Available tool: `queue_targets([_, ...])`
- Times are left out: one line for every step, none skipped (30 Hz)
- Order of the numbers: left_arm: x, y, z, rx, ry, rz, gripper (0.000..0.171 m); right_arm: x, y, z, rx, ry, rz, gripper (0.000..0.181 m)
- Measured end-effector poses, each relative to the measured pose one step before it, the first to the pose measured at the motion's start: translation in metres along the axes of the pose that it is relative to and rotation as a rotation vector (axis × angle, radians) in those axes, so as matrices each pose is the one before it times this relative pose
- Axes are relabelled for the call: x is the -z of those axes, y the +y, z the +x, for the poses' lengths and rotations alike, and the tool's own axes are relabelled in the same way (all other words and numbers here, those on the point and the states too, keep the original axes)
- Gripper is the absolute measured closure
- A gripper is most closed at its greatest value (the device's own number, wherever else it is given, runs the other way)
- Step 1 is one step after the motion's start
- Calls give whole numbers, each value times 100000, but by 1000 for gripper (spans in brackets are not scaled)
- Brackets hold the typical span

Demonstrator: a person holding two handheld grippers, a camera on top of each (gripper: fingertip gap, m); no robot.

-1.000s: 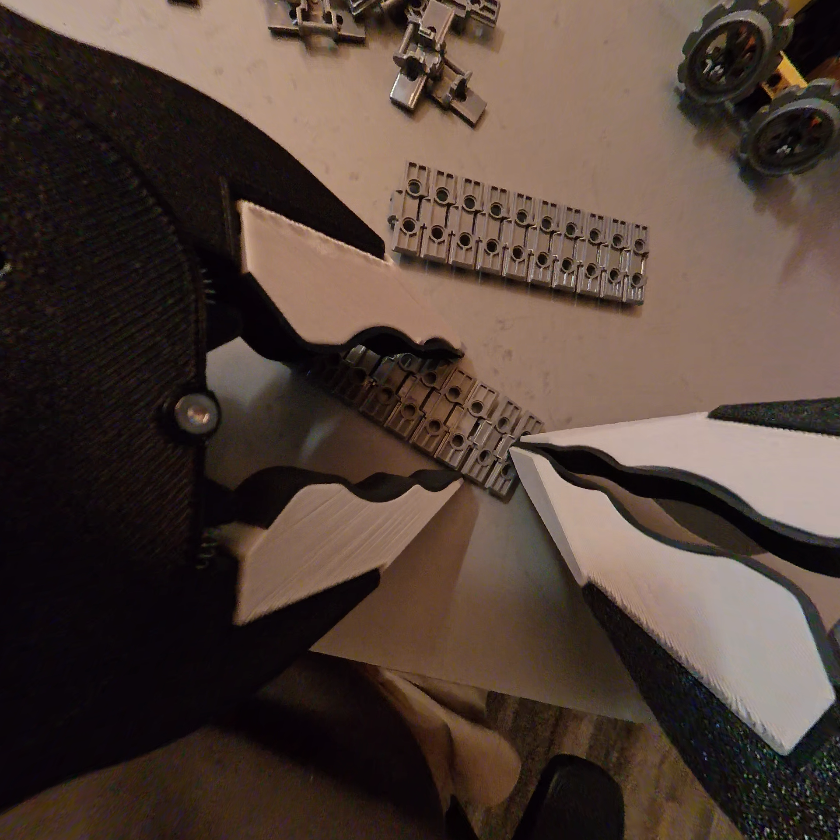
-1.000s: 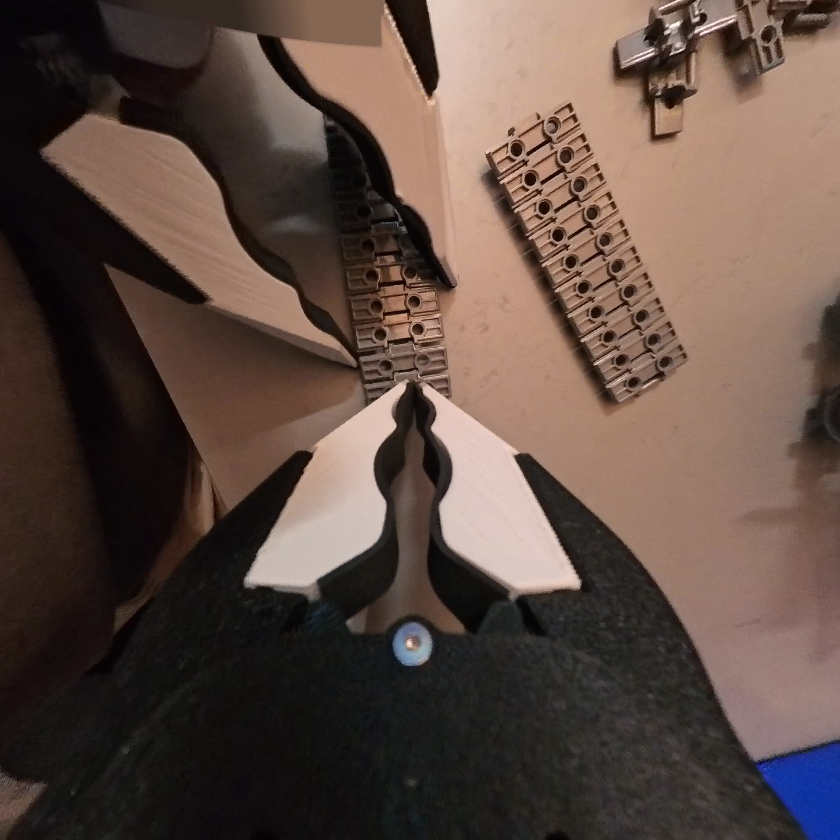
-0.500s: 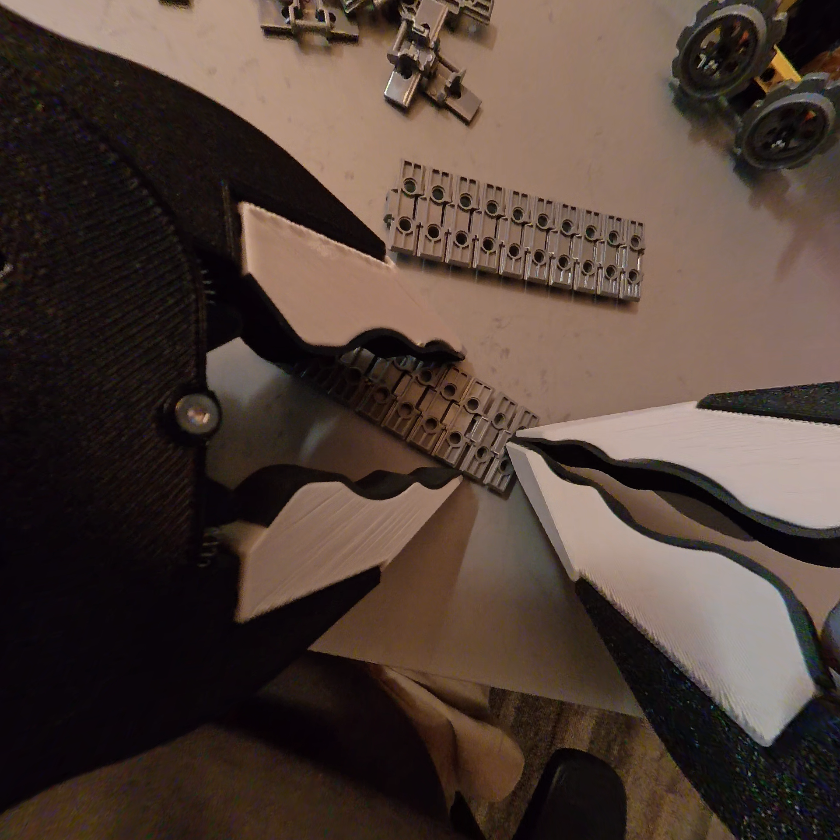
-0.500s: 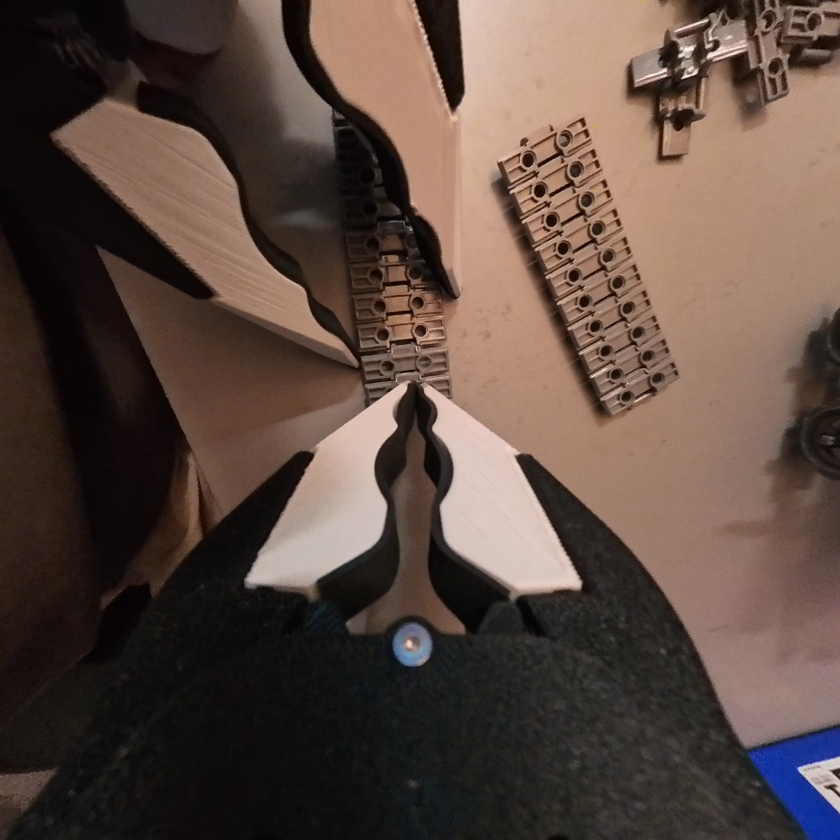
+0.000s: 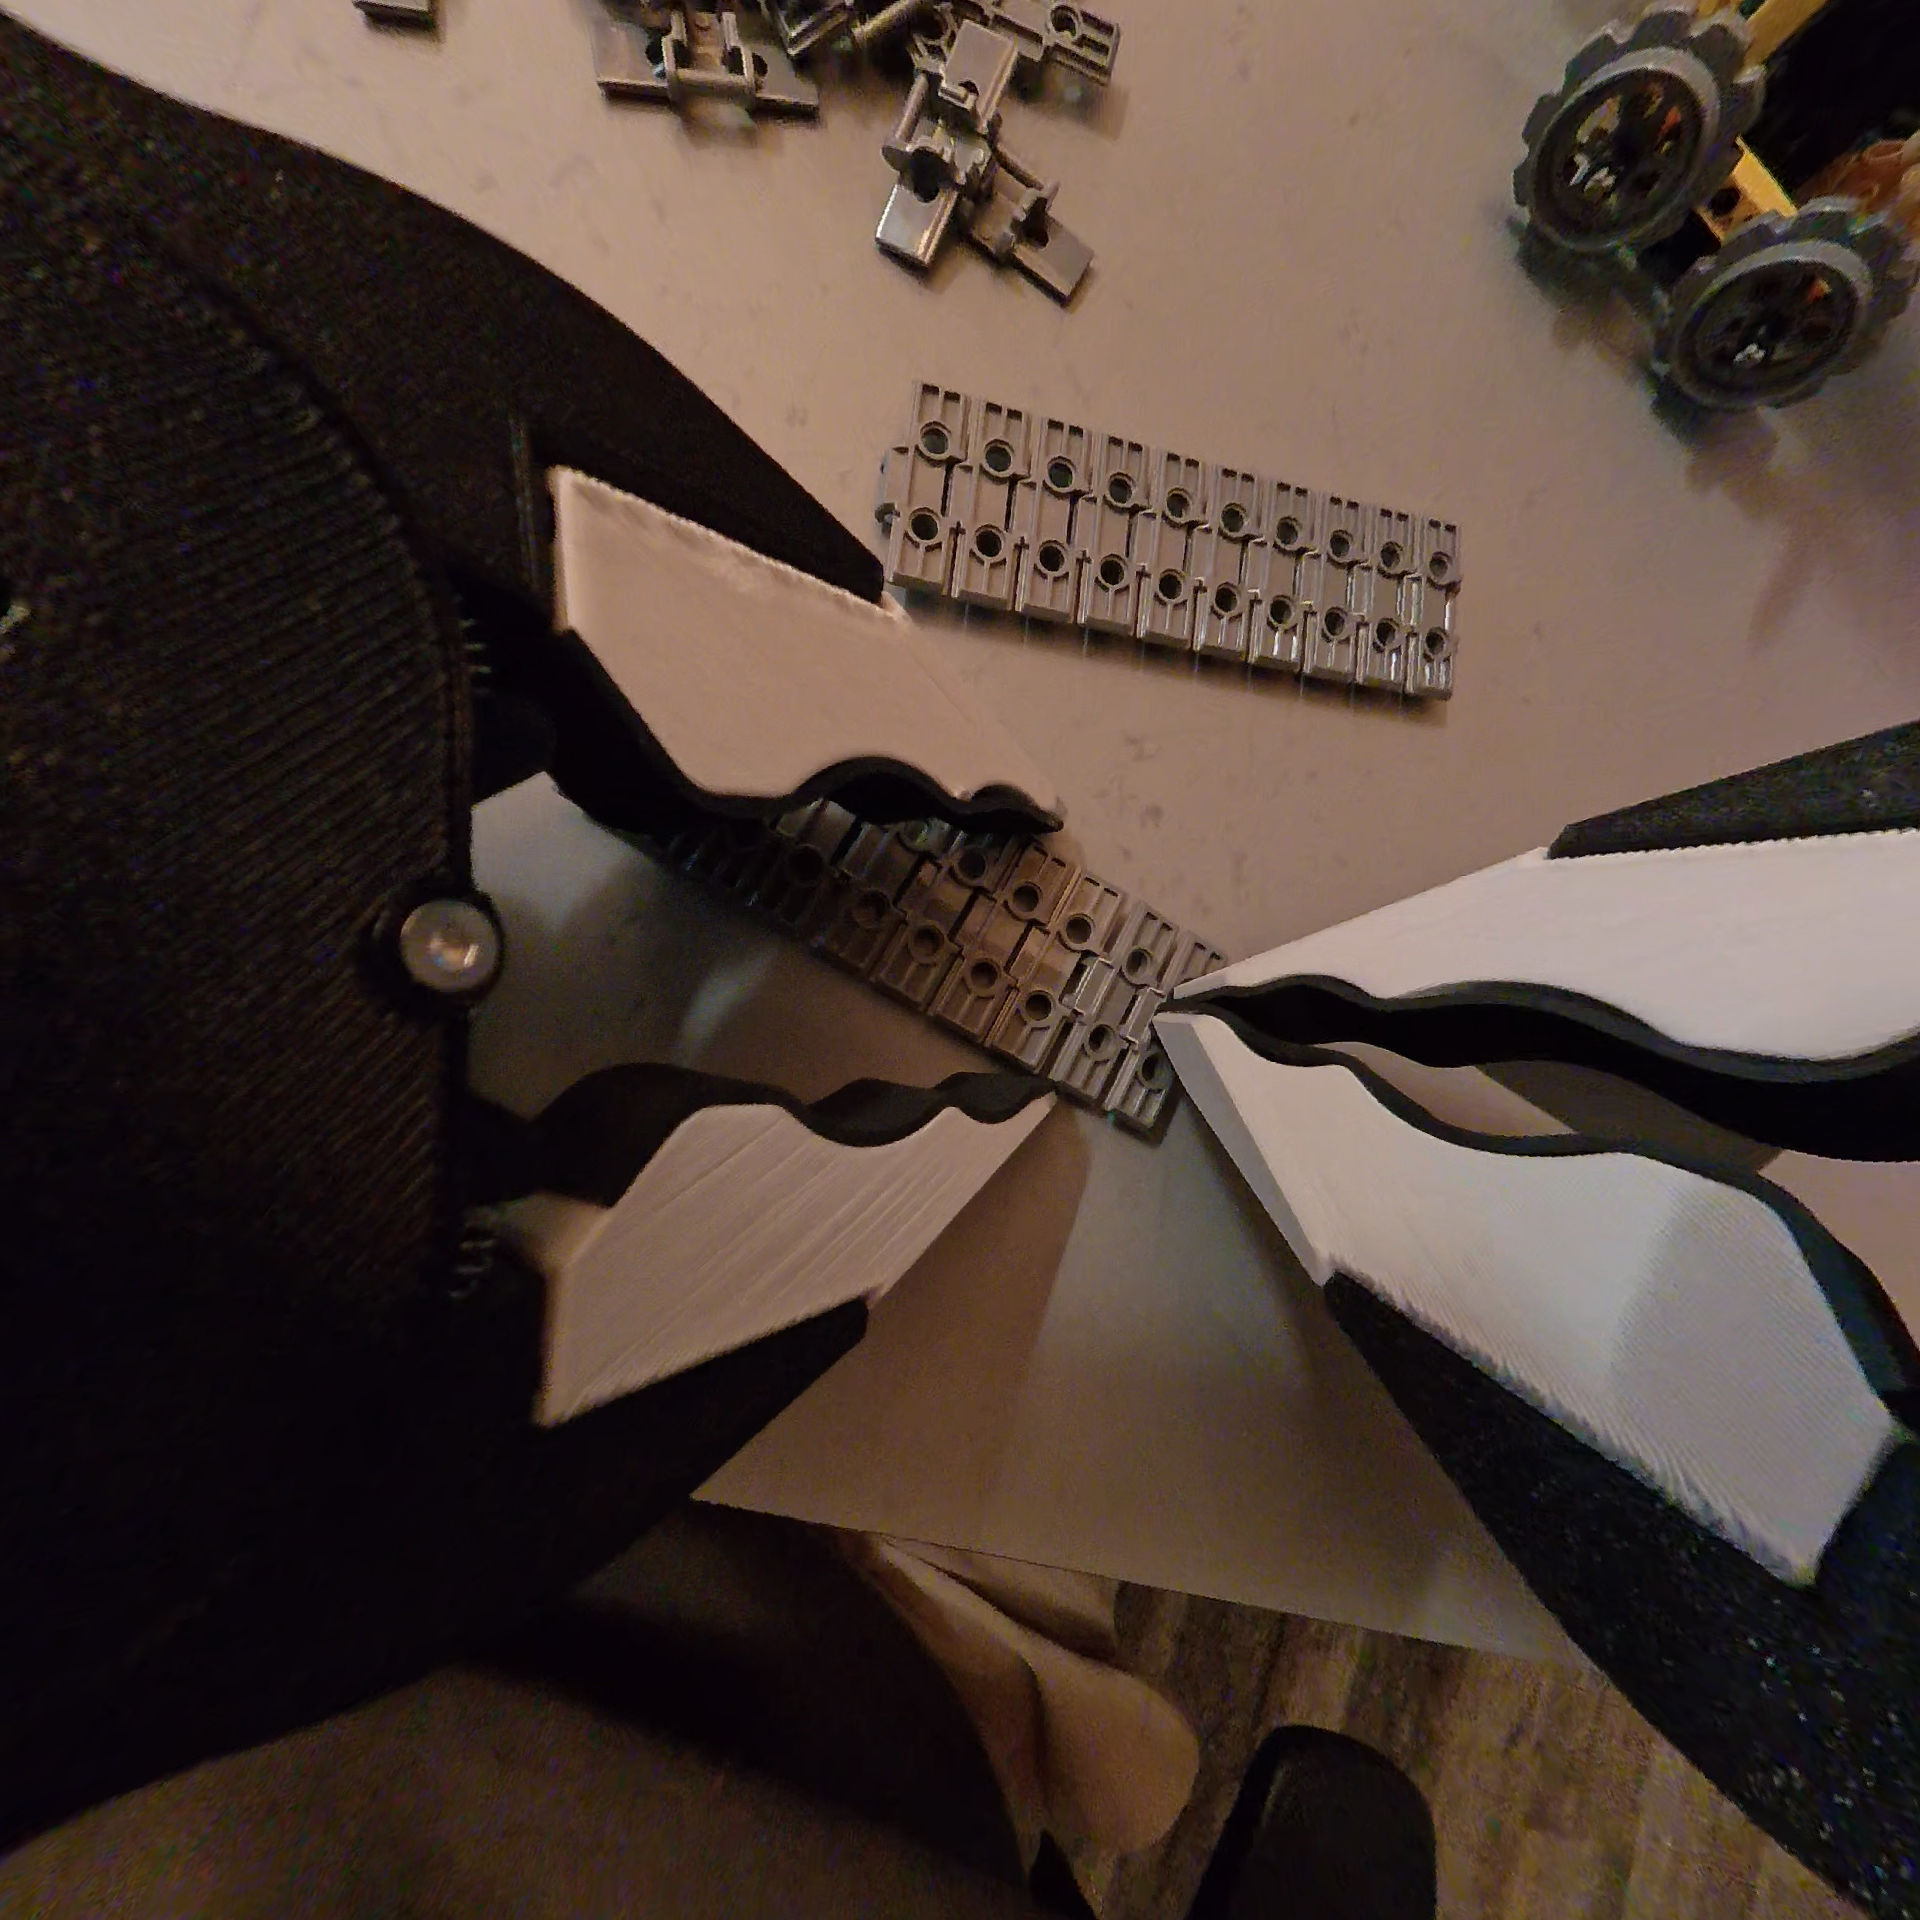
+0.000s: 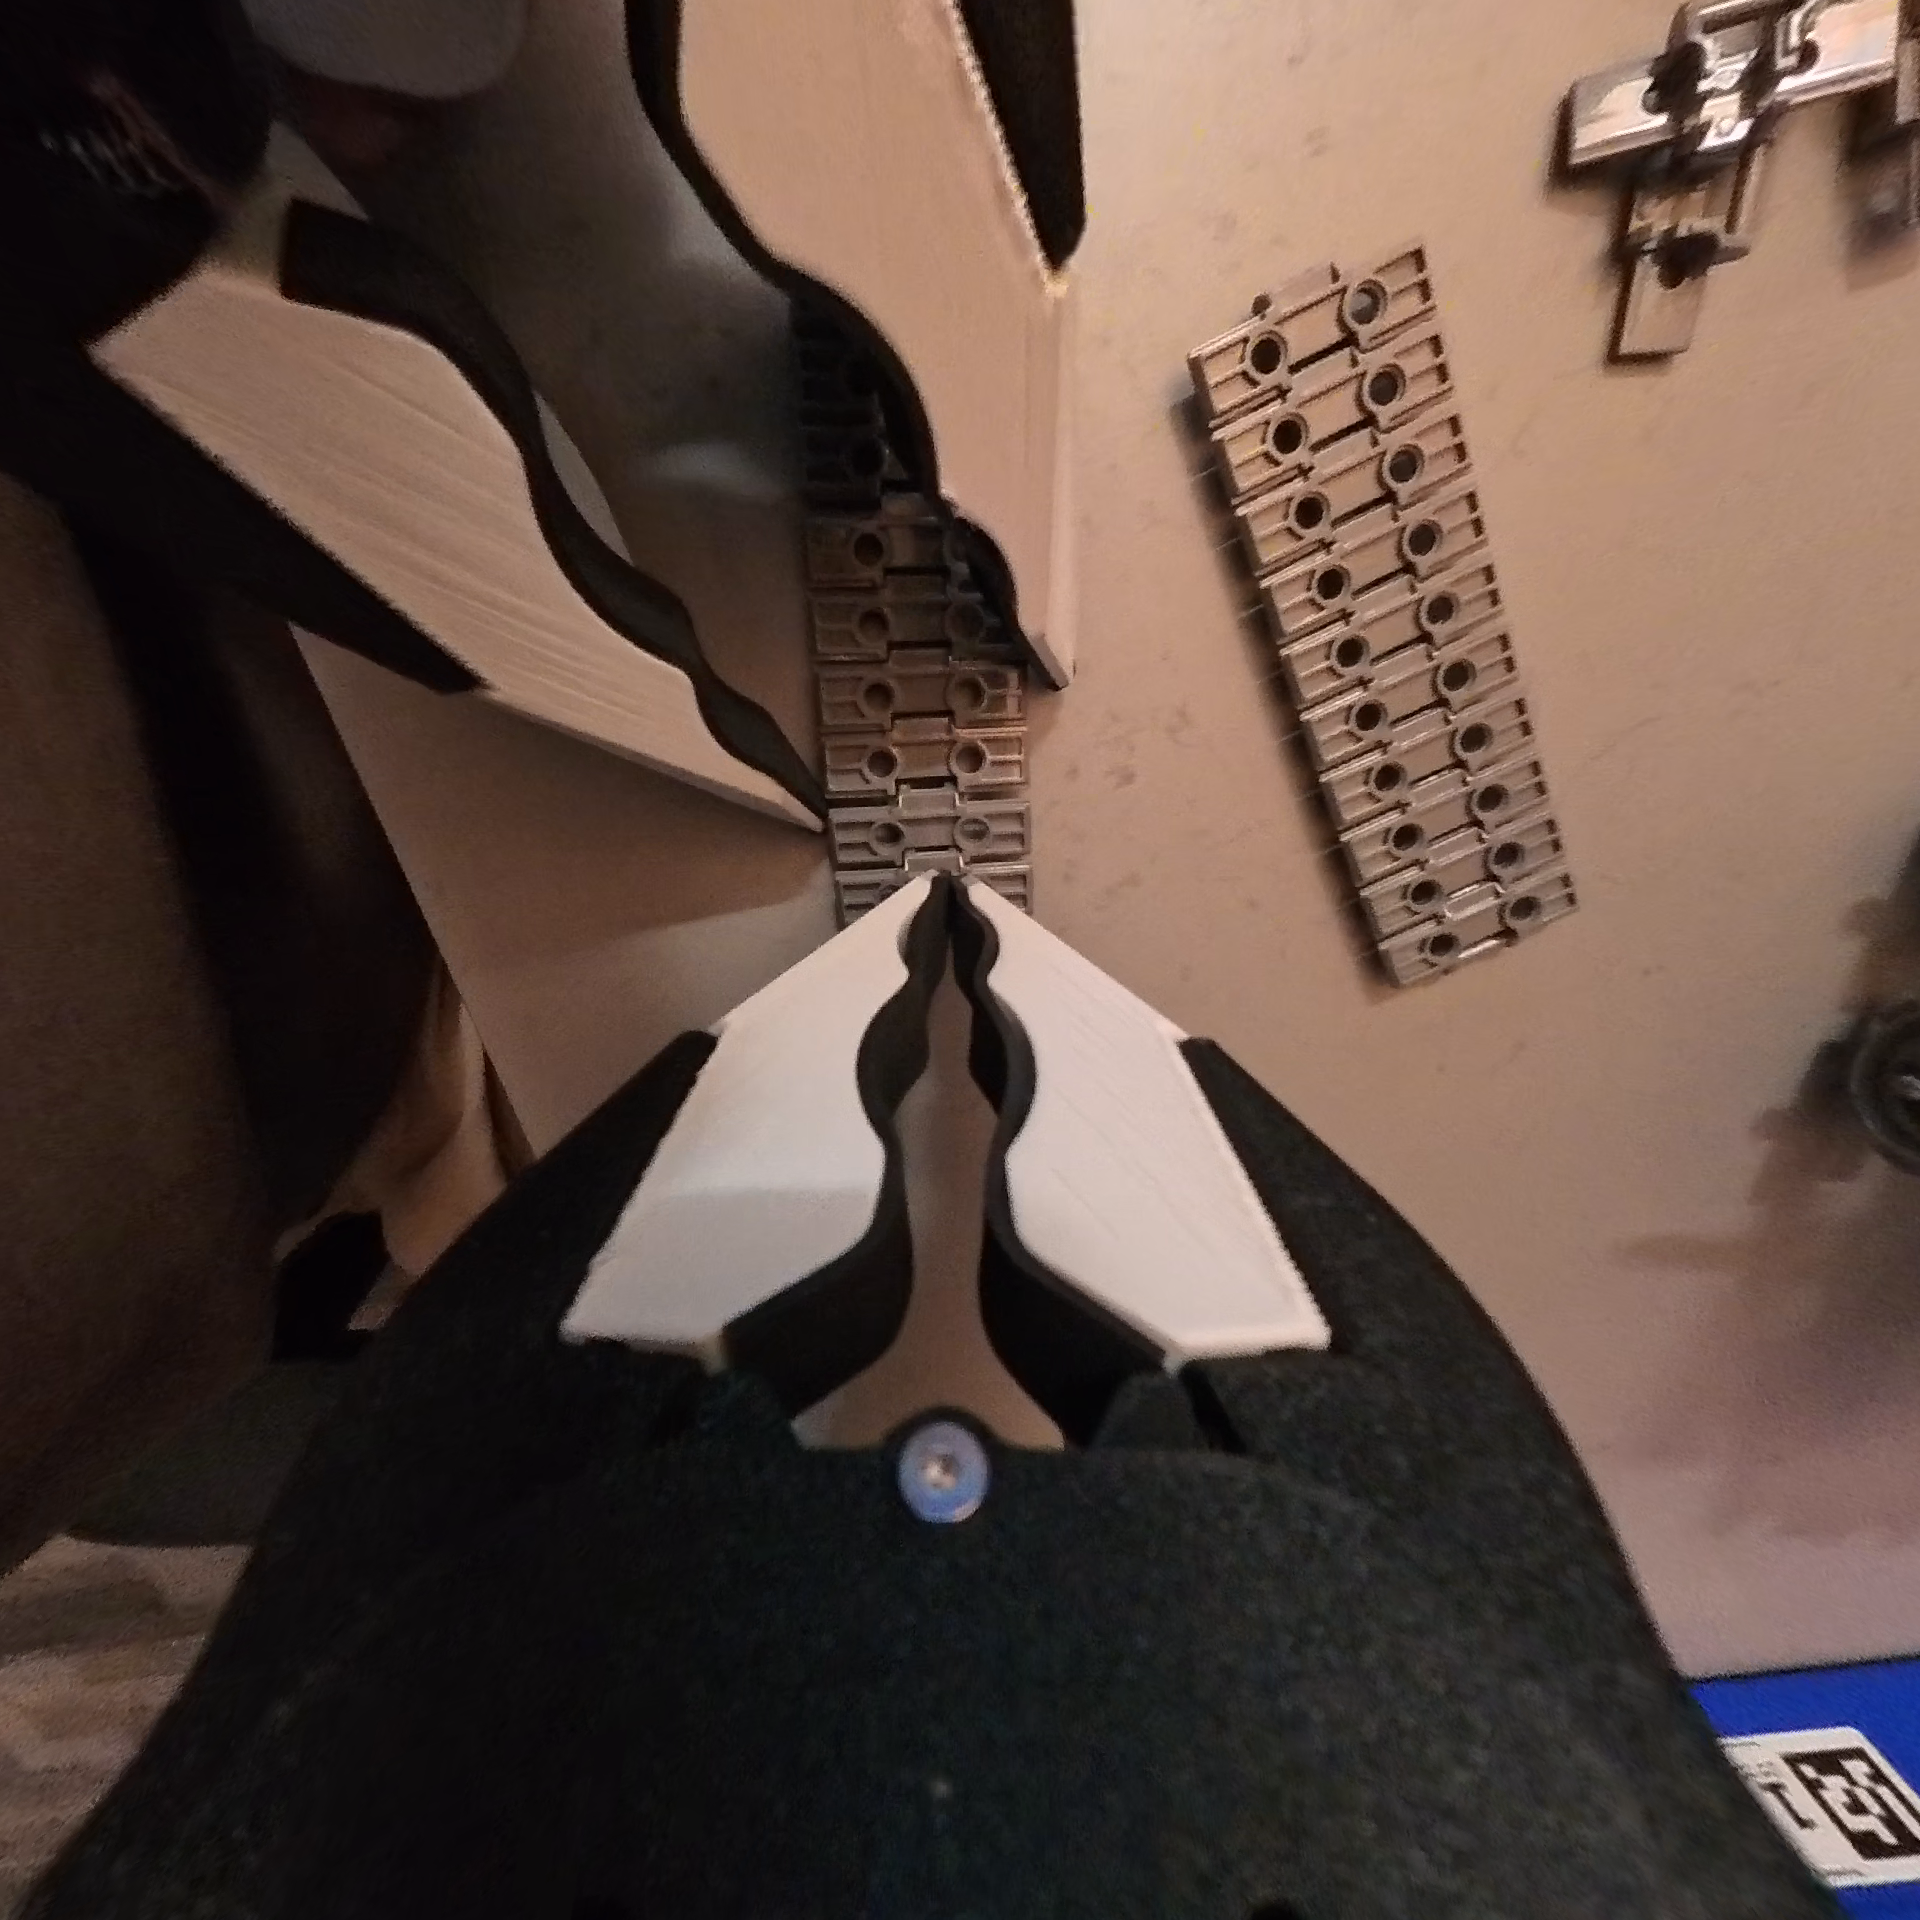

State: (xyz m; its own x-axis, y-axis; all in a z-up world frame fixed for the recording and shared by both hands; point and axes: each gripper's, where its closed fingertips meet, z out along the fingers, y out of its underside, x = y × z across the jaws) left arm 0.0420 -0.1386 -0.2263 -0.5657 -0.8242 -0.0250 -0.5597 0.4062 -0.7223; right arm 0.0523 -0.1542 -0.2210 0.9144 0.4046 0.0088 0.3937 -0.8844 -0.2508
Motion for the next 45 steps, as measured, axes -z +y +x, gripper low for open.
queue_targets([-4, -8, 34, 56, 177, -134, 127, -5, 4, 6, -734, -894, -135, 181])
queue_targets([-2, -4, 7, -31, 68, 31, 127, -8, 0, 5, -843, -869, -318, 181])
queue_targets([1, -7, 6, -124, -37, 99, 127, -5, -12, 7, -247, -560, -483, 181])
queue_targets([-2, 8, 0, -138, -75, 48, 127, -30, -41, 23, -248, -219, -275, 181])
queue_targets([5, -5, 13, -101, -38, 127, 127, -8, -12, 11, 111, 84, -434, 181])
queue_targets([-3, -9, 8, -39, -21, 72, 128, -9, -10, 9, -134, 48, -102, 181])
queue_targets([4, 2, 5, 11, -13, 27, 128, -11, -19, 10, -195, -186, 204, 181])
queue_targets([-1, 9, 10, -62, -41, 37, 127, -9, -11, 18, -886, -810, 616, 181])
queue_targets([-2, -4, -8, -5, -53, 29, 127, -6, -11, 7, -1123, -1132, 668, 181])
queue_targets([11, -3, -5, 73, -10, -1, 127, -6, -27, 16, -871, -1086, 646, 181])
queue_targets([8, 8, -7, 88, 25, 0, 127, -12, -14, 10, -431, -681, 531, 181])
queue_targets([14, -2, -12, 69, -3, 19, 128, -14, -30, 9, -58, -193, 602, 181])
queue_targets([10, 8, -16, 98, 15, 31, 128, -9, -20, 1, -234, -26, 828, 181])
queue_targets([17, -1, 10, 52, 122, 50, 128, -2, -30, 17, -187, 198, 834, 181])
queue_targets([7, -12, 43, 3, 369, 63, 128, -7, -16, 13, 20, 419, 696, 181])
queue_targets([-9, -7, 1, 128, 181, -12, 129, -3, -15, 14, 151, 729, 474, 181])
queue_targets([5, -4, -11, 106, 169, -56, 129, -5, -15, 11, 999, 1097, 398, 181])
queue_targets([0, -10, -6, 136, 131, -44, 129, -4, -3, 14, 1153, 947, 626, 181])
queue_targets([-4, 1, -4, 203, 9, -55, 129, 5, 10, 20, 1511, 1104, 966, 181])
queue_targets([10, 2, -3, 9, -145, 108, 129, -1, 4, 13, 1075, 1285, 1351, 181])
queue_targets([2, 4, -7, -81, -233, 157, 129, 0, -6, 20, 1353, 1828, 1083, 181])
queue_targets([8, 10, -1, 48, -71, -30, 129, 5, -7, 22, 1717, 2627, 1102, 181])
queue_targets([5, 6, -7, 48, -16, -13, 129, 6, -11, 26, 1550, 2949, 882, 181])
queue_targets([6, 11, -18, 111, -26, -59, 129, -11, -24, 34, 1915, 3032, 1047, 181])
queue_targets([9, 13, -25, 96, -7, -46, 129, -26, -42, 34, 538, 2303, 849, 181])
queue_targets([4, 4, -11, 97, -67, -3, 129, 4, -4, -17, 605, 1720, 834, 181])
queue_targets([0, -1, -2, 7, -18, 5, 129, 1, -3, -24, -149, 1135, 575, 181])
queue_targets([1, 0, 8, -41, -24, 9, 129, 5, 5, -15, 389, 1168, 365, 181])
queue_targets([4, 2, -2, -24, -45, 25, 129, 9, -4, -21, -87, 795, 413, 181])
queue_targets([0, 4, 4, 21, -38, -55, 129, 8, -15, -10, -1139, 183, 943, 181])
queue_targets([1, 8, 0, 10, 34, -97, 128, 15, -5, -12, -1663, -243, 1451, 181])
queue_targets([-1, -1, -3, -16, -11, 10, 128, 9, 4, -14, -2761, -718, 1610, 181])
queue_targets([4, 2, -4, 2, -72, 24, 128, 21, -4, -2, -2777, -422, 1433, 181])
queue_targets([2, 13, 2, 57, -93, 41, 128, 3, -28, -6, -433, 784, 1515, 181])
queue_targets([5, 1, 0, -31, -125, 42, 128, 18, -35, 9, 1354, 1688, 2138, 181])
queue_targets([14, 31, -33, 16, -265, -62, 128, 9, -45, 14, 334, 1760, 2713, 181])
queue_targets([27, 48, -121, 142, -840, -128, 127, -10, -95, 46, -810, 1783, 3090, 181])
queue_targets([41, 60, -100, 158, -715, -104, 126, -30, -114, 47, -34, 1775, 3447, 181])
queue_targets([68, 60, -5, 567, 258, -91, 124, 16, -43, 40, 1285, 1577, 2837, 181])
queue_targets([130, -19, 188, 1795, 1878, 247, 120, 50, 19, 54, 1732, 1210, 1896, 181])
queue_targets([233, -126, 213, 2994, 2734, 723, 116, 57, 111, 255, 1457, 2098, 998, 181])
queue_targets([343, -169, 131, 3308, 2667, 989, 115, 68, 286, 501, 1638, 2741, 199, 181])
queue_targets([422, -158, -144, 3042, 1419, 1009, 113, 54, 401, 687, 1497, 2629, 144, 181])
queue_targets([498, -141, -345, 2434, 239, 678, 111, 23, 430, 737, 818, 1769, 291, 181])
queue_targets([486, -129, -433, 1810, -390, 282, 111, 0, 402, 683, -315, 333, 607, 181])
